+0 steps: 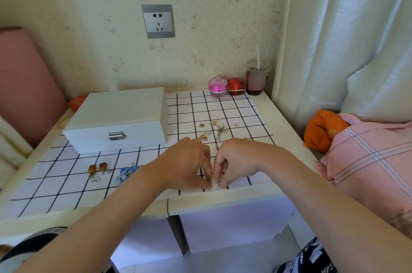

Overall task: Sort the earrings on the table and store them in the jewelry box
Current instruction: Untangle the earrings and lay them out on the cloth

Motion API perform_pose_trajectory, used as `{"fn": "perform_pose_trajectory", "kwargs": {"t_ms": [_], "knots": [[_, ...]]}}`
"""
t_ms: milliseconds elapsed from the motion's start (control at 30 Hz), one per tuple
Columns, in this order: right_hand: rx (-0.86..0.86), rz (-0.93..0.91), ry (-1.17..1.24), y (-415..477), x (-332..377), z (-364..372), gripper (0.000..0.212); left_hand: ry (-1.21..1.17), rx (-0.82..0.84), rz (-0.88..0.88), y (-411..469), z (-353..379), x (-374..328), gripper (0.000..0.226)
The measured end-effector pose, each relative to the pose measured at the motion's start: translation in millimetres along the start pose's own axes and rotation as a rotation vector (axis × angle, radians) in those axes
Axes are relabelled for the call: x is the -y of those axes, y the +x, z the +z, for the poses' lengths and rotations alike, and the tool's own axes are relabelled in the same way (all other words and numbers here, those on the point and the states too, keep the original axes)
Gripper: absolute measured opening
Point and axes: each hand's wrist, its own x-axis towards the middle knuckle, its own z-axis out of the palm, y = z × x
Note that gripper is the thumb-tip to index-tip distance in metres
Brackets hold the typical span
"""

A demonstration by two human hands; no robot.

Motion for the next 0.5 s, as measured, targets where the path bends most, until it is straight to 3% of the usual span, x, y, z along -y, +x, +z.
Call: {"fn": "perform_pose_trajectory", "kwargs": {"t_ms": [500], "knots": [[-0.057, 0.017, 0.072, 2, -8, -11, 0.015, -0.031, -0.048, -0.051, 1, -6, 7, 0.028]]}}
